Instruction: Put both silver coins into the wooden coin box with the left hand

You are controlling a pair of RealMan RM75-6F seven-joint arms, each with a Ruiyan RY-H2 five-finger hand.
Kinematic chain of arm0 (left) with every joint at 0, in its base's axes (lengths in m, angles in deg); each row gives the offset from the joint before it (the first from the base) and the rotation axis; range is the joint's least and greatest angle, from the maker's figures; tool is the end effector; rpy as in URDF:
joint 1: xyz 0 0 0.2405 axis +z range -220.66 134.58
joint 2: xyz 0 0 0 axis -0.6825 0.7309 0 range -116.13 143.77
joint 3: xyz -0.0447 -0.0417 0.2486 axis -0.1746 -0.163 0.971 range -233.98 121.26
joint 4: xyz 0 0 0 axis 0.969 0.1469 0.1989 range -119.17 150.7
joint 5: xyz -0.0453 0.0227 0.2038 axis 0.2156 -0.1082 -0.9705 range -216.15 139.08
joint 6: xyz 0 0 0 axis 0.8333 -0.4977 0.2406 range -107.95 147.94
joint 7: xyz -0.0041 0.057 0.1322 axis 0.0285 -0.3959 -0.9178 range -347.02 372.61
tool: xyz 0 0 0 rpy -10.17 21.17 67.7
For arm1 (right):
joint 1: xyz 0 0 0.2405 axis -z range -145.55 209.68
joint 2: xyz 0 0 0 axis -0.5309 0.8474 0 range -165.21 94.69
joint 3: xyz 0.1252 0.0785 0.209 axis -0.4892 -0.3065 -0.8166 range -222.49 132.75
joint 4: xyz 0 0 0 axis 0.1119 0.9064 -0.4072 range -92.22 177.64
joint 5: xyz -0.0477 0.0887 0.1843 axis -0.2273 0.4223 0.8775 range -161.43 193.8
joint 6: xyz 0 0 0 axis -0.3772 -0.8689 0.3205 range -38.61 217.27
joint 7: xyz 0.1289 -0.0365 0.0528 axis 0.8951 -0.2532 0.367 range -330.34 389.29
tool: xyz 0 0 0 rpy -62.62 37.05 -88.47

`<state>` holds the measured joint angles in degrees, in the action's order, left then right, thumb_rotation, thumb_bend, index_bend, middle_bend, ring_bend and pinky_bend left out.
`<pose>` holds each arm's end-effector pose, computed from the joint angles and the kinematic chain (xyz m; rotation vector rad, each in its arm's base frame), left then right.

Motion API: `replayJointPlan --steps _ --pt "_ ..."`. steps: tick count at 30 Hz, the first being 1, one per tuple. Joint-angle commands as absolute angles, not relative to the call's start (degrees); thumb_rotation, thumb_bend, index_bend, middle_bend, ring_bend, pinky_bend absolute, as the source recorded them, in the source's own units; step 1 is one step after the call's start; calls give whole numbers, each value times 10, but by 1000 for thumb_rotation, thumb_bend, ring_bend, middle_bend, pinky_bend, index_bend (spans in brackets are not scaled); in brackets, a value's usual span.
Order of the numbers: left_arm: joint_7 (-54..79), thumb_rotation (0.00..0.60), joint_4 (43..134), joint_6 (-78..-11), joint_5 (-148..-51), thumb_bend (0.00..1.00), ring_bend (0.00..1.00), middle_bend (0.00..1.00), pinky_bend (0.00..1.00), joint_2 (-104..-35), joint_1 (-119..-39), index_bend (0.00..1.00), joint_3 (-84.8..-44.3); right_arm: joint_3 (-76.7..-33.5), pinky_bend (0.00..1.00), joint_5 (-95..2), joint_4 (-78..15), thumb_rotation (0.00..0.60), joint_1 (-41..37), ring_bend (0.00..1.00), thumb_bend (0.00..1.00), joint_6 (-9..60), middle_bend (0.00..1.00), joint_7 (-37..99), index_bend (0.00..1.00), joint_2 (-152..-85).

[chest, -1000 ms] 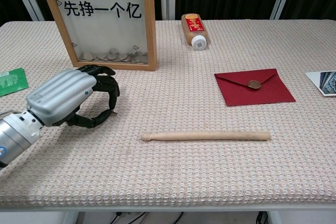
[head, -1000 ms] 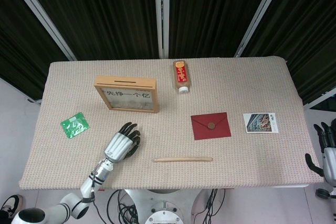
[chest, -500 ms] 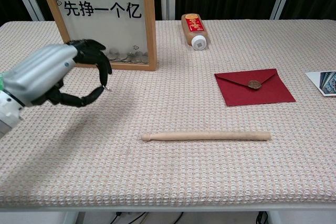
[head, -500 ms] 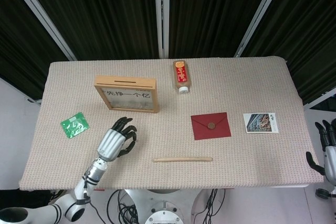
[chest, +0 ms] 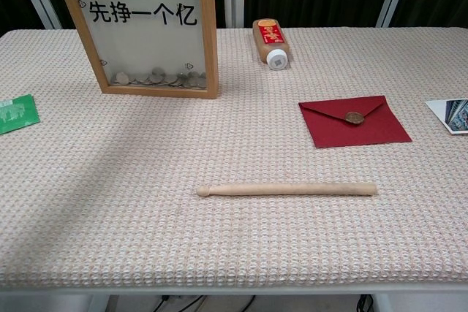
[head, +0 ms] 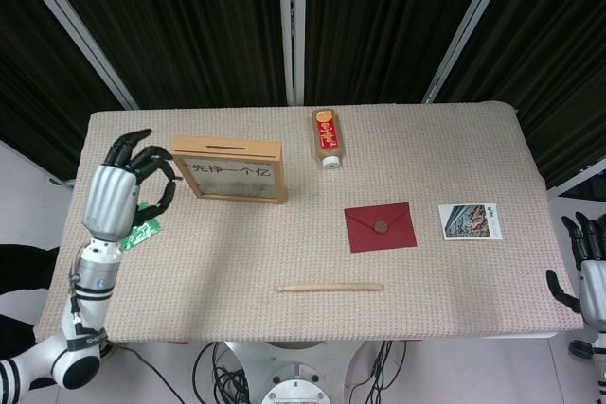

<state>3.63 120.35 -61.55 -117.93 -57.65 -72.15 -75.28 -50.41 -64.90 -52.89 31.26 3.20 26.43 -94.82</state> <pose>-0.1320 0.3106 0.1479 -1.3905 -0.7316 -1.4706 -0.3234 -0.1671 0.1929 1.2651 -0.8733 0.7997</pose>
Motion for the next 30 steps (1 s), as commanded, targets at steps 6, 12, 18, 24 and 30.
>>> replayJointPlan --steps 6,12,18,24,30 --pt "-53 600 1240 -481 -926 452 140 380 202 -533 -819 635 -855 -505 0 -644 -524 600 311 0 317 36 0 267 0 -951" --pt "-99 600 1223 -428 -784 452 141 381 179 -541 -881 638 -867 -507 0 -635 -518 600 313 0 317 37 0 276 0 -949" --pt "-122 600 1201 -410 -670 452 141 381 149 -545 -930 640 -873 -508 0 -630 -507 600 312 0 317 42 0 288 0 -951" --pt "-125 600 1181 -399 -640 452 141 382 150 -557 -954 640 -856 -508 0 -627 -498 600 310 0 317 50 0 297 0 -955" --pt "-123 600 1168 -402 -634 451 141 381 149 -571 -968 640 -837 -508 0 -626 -492 600 311 0 317 50 0 302 0 -957"
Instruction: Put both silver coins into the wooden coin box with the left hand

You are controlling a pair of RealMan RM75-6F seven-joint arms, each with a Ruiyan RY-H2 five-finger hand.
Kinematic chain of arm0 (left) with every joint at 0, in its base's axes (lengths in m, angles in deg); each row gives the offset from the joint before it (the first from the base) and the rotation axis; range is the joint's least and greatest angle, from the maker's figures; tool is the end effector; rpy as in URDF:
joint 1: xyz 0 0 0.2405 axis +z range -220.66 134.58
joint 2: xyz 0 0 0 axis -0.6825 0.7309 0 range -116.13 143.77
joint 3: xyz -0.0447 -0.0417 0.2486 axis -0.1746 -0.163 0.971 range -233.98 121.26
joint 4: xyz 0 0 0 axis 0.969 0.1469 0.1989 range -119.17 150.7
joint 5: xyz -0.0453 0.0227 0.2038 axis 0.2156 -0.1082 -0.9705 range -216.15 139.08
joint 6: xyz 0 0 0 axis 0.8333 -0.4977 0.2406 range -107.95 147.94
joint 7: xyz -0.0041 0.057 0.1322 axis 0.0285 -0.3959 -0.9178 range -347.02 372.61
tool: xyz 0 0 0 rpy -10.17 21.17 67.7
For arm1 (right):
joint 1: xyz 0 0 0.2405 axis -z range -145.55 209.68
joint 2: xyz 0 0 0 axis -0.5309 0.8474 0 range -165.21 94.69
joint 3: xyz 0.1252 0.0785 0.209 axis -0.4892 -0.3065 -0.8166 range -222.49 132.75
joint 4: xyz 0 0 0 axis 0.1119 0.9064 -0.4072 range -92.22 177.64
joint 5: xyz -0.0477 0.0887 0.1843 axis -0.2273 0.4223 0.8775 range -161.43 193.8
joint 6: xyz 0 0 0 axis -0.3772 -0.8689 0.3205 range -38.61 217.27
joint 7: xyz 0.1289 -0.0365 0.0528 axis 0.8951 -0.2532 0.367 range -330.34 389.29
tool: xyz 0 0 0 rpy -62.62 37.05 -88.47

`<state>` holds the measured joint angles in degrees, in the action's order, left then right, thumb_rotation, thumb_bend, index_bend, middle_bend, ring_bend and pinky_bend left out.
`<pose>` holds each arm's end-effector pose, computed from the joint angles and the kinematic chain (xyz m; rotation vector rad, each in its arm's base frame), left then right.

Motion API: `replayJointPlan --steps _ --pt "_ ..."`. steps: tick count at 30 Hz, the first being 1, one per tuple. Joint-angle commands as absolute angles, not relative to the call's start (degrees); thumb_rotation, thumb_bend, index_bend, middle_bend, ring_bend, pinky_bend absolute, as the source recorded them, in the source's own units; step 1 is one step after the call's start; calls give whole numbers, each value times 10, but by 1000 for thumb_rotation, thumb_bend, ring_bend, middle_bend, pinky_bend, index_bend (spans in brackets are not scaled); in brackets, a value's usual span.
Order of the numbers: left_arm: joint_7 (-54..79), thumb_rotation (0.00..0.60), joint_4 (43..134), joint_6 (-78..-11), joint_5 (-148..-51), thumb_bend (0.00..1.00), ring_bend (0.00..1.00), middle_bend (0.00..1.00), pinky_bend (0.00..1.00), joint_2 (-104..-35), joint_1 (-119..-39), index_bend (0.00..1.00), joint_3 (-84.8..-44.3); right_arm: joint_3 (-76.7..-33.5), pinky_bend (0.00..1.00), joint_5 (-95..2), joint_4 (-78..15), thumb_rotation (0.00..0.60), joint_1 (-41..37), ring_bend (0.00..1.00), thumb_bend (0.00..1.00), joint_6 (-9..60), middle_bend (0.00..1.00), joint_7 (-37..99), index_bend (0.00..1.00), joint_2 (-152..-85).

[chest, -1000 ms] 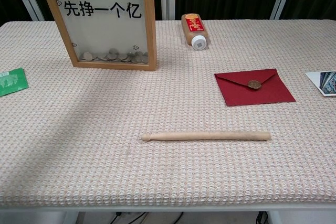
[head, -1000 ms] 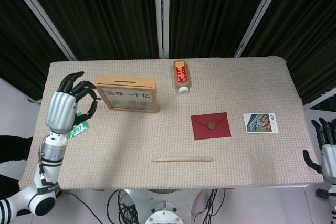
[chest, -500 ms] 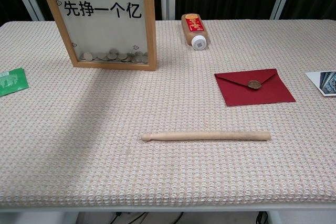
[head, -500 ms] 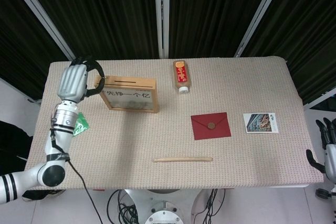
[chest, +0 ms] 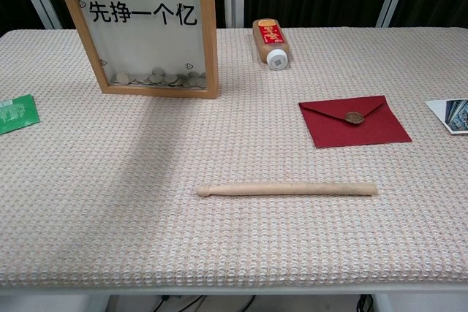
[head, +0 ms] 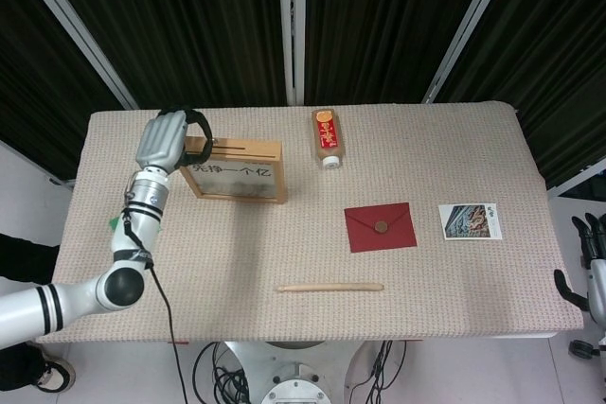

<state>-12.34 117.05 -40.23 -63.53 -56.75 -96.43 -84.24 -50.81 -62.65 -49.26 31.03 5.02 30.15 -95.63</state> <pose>-0.0734 0.4110 0.1190 -1.4001 -1.2151 -1.0980 -0.3404 -0.1693 0.1950 1.2299 -0.9124 0.7868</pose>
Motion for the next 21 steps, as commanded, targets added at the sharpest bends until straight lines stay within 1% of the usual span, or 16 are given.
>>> replayJointPlan --steps 1,10,21 --pt "-122 600 1166 -402 -633 451 140 380 149 -573 -969 640 -835 -508 0 -625 -491 600 311 0 317 51 0 303 0 -957" --pt "-106 600 1148 -402 -633 451 141 379 127 -588 -983 641 -827 -508 0 -624 -490 600 310 0 319 52 0 303 0 -958" --pt "-100 600 1128 -395 -621 450 141 379 127 -593 -993 642 -817 -511 0 -618 -486 600 309 0 320 57 0 306 0 -956"
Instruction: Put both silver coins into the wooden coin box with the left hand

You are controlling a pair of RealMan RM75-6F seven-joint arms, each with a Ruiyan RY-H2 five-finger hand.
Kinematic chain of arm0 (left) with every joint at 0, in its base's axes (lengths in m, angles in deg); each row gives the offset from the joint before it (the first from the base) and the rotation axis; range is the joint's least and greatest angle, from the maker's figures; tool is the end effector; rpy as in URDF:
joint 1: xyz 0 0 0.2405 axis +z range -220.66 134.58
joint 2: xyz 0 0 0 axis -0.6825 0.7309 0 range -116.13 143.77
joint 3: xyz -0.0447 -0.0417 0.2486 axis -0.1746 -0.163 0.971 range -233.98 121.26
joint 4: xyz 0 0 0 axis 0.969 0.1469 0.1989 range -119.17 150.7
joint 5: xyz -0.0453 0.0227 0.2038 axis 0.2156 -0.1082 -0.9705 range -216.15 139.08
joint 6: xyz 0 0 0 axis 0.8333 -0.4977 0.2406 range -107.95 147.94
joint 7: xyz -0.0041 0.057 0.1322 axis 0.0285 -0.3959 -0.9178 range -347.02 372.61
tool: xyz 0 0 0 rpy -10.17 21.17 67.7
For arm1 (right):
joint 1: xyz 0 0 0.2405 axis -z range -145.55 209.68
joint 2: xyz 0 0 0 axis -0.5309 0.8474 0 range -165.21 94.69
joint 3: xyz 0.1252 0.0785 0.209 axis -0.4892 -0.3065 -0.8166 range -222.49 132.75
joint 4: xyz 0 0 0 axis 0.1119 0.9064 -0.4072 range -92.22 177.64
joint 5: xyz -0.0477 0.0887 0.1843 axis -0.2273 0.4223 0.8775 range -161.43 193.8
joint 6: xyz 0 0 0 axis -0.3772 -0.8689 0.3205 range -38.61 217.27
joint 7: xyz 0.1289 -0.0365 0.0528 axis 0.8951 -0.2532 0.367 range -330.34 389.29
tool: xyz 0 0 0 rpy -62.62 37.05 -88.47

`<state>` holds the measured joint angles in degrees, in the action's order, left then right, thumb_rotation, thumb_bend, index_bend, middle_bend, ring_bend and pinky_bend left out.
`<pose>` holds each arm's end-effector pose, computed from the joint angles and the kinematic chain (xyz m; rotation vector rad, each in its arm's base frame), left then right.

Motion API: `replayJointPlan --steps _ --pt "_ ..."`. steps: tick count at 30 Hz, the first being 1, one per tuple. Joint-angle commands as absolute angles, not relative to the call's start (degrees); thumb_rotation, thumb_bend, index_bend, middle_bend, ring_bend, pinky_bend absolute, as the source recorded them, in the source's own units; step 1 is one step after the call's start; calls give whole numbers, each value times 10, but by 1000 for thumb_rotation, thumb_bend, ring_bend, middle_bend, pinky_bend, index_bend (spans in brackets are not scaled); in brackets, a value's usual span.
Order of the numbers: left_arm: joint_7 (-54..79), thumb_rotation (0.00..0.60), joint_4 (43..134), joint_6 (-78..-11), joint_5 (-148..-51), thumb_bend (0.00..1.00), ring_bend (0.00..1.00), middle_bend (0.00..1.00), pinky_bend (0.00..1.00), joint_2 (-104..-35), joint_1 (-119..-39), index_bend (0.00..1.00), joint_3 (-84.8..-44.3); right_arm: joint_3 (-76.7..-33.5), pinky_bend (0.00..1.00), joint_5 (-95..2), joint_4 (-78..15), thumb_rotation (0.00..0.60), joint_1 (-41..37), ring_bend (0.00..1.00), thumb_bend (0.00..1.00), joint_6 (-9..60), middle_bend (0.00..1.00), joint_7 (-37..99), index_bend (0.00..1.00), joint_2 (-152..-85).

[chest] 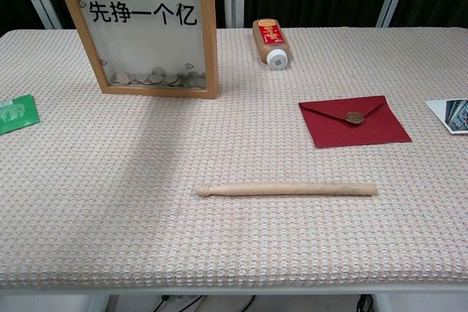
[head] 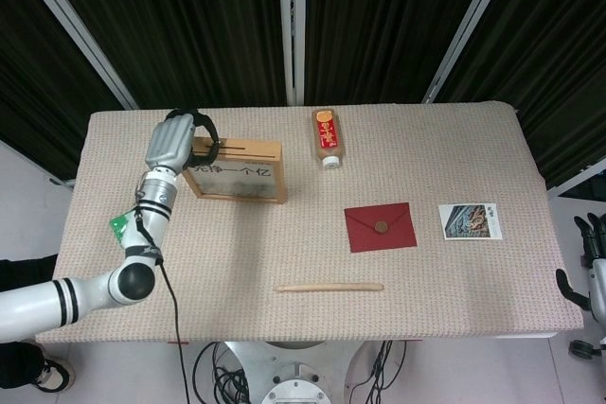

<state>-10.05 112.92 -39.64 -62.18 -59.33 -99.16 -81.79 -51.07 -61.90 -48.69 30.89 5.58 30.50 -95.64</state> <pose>-0.0751 0.4197 0.1029 -1.3950 -1.2492 -1.0843 -0.3437 -0.1707 0.1965 1.2211 -0.9169 0.7785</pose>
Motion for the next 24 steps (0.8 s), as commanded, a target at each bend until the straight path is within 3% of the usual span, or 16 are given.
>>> replayJointPlan --steps 1,12,20,24 --pt "-100 600 1129 -395 -621 451 141 379 127 -593 -994 642 -816 -511 0 -618 -486 600 308 0 320 57 0 306 0 -956" --pt "-91 600 1127 -388 -616 450 141 378 125 -594 -998 616 -808 -511 0 -618 -490 600 305 0 319 62 0 297 0 -957" --pt "-71 600 1130 -376 -639 421 140 357 75 -588 -993 279 -803 -511 0 -617 -493 600 305 0 320 60 0 296 0 -954" --pt "-60 600 1134 -379 -649 418 140 343 69 -587 -990 211 -804 -511 0 -618 -494 600 306 0 320 59 0 295 0 -954"
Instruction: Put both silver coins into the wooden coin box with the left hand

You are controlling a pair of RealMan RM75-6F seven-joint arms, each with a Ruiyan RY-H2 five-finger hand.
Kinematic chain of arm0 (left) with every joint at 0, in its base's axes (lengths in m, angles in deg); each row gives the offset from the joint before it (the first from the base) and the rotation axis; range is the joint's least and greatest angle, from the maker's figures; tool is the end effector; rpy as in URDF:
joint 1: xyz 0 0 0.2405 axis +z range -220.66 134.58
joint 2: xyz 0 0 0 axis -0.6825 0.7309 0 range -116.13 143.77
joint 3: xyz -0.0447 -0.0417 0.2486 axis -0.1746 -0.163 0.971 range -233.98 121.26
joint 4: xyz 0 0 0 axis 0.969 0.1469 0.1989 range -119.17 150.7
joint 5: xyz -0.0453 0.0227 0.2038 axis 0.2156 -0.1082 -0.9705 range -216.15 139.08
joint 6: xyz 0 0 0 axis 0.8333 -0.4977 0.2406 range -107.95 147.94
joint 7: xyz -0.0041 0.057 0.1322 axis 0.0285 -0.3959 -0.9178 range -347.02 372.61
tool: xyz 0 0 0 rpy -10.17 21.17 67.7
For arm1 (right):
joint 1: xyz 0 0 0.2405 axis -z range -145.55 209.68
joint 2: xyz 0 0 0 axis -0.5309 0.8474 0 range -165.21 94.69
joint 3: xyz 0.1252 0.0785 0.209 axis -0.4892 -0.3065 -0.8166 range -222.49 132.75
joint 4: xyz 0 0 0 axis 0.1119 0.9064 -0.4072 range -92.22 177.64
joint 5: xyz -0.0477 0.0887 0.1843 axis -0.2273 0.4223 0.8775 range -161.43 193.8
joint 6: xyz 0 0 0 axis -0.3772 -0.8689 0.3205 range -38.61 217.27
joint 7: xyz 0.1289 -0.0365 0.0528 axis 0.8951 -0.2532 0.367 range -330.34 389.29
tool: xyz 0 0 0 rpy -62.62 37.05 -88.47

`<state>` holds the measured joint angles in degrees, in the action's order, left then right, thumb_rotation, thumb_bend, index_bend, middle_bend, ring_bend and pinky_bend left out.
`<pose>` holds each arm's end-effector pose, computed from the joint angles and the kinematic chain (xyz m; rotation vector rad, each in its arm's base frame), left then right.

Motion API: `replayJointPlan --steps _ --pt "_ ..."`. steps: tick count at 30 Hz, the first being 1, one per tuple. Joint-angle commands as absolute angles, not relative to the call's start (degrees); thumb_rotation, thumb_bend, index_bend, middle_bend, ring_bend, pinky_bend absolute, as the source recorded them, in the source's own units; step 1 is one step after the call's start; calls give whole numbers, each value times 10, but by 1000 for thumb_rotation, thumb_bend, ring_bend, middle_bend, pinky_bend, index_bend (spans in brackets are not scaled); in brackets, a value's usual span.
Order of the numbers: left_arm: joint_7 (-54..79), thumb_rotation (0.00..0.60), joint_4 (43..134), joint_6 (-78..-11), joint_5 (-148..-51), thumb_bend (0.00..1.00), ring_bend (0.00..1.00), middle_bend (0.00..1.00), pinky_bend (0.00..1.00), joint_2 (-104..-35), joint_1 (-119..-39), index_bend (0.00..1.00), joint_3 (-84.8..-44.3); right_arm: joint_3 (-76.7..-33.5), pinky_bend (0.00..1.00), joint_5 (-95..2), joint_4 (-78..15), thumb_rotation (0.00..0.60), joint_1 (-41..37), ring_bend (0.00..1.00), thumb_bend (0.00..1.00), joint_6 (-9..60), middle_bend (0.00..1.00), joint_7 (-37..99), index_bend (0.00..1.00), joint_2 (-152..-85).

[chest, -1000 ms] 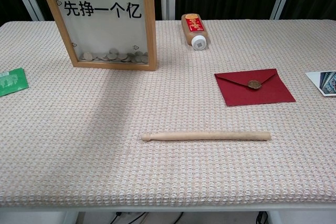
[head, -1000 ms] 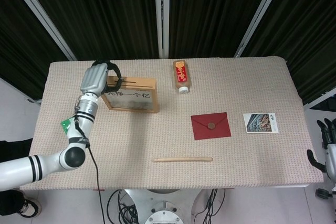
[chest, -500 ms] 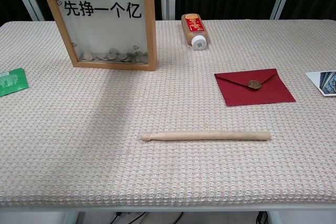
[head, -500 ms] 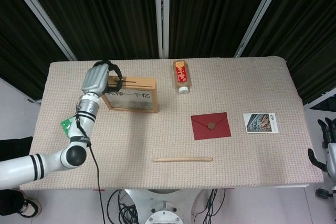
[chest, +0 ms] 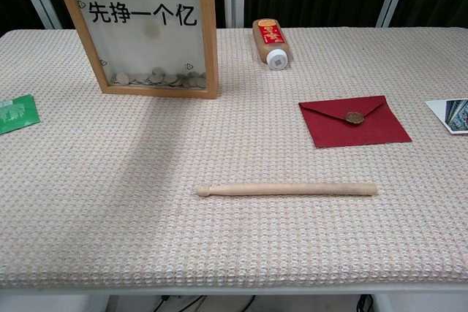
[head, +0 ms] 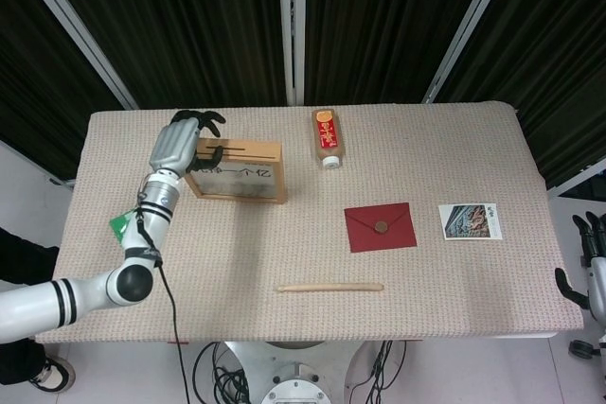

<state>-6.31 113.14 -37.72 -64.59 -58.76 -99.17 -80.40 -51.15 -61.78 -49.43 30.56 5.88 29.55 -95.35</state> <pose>-0.0745 0.4170 0.0992 -1.4315 -1.2729 -1.1112 -0.3410 -0.1729 0.1962 1.2295 -0.9128 0.7730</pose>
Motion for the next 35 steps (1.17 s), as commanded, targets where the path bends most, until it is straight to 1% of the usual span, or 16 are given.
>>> replayJointPlan --steps 1,6,7,10,12,13,14,15,18,21,23,24,26,28,30,35 --pt "-58 600 1135 -379 -651 417 140 341 69 -585 -990 205 -805 -511 0 -618 -494 600 306 0 320 59 0 295 0 -954" --pt "-26 600 1177 -396 -686 416 124 309 88 -563 -967 205 -813 -510 0 -622 -496 600 306 0 319 56 0 293 0 -954" --pt "-18 600 1192 -405 -704 411 120 303 97 -555 -958 208 -812 -511 0 -623 -496 600 306 0 319 54 0 292 0 -954" --pt "16 600 1245 -452 -806 362 119 298 121 -529 -909 229 -797 -511 0 -627 -497 600 307 0 320 48 0 291 0 -952" --pt "55 600 1274 -484 -910 287 119 295 135 -509 -862 246 -769 -512 0 -628 -496 600 308 0 319 45 0 291 0 -952" --pt "77 600 1281 -496 -960 206 116 290 139 -499 -839 258 -752 -512 0 -628 -496 600 308 0 319 45 0 291 0 -953" --pt "102 600 1284 -513 -1025 140 112 284 140 -485 -809 267 -726 -512 0 -629 -495 600 308 0 319 44 0 291 0 -953" --pt "116 600 1280 -531 -1070 89 108 280 138 -476 -787 274 -706 -511 0 -630 -495 600 308 0 319 44 0 291 0 -953" --pt "138 600 1240 -613 -1197 36 106 272 135 -469 -718 279 -645 -510 0 -633 -495 600 309 0 320 41 0 288 0 -953" --pt "126 600 1164 -696 -1289 32 91 253 122 -483 -659 277 -597 -507 0 -643 -489 600 311 0 320 34 0 288 0 -957" --pt "102 600 1115 -720 -1316 31 47 205 93 -493 -627 257 -567 -501 0 -656 -482 600 312 0 317 31 0 289 0 -958" --pt "92 600 1104 -721 -1317 31 31 185 83 -494 -616 241 -556 -498 0 -660 -480 600 313 0 314 30 0 288 0 -958" --pt "78 600 1092 -710 -1307 30 3 120 64 -494 -594 175 -533 -493 0 -666 -481 600 315 0 309 29 0 285 0 -956" --pt "72 600 1088 -693 -1297 30 0 54 42 -489 -582 120 -518 -489 0 -672 -484 600 316 0 308 27 0 284 0 -953" --pt "69 600 1074 -688 -1291 30 0 20 20 -491 -570 94 -512 -486 0 -679 -489 600 318 0 309 24 0 280 0 -951" --pt "94 600 1035 -680 -1274 31 0 10 14 -511 -552 87 -515 -485 0 -690 -504 600 315 0 312 18 0 248 0 -953"
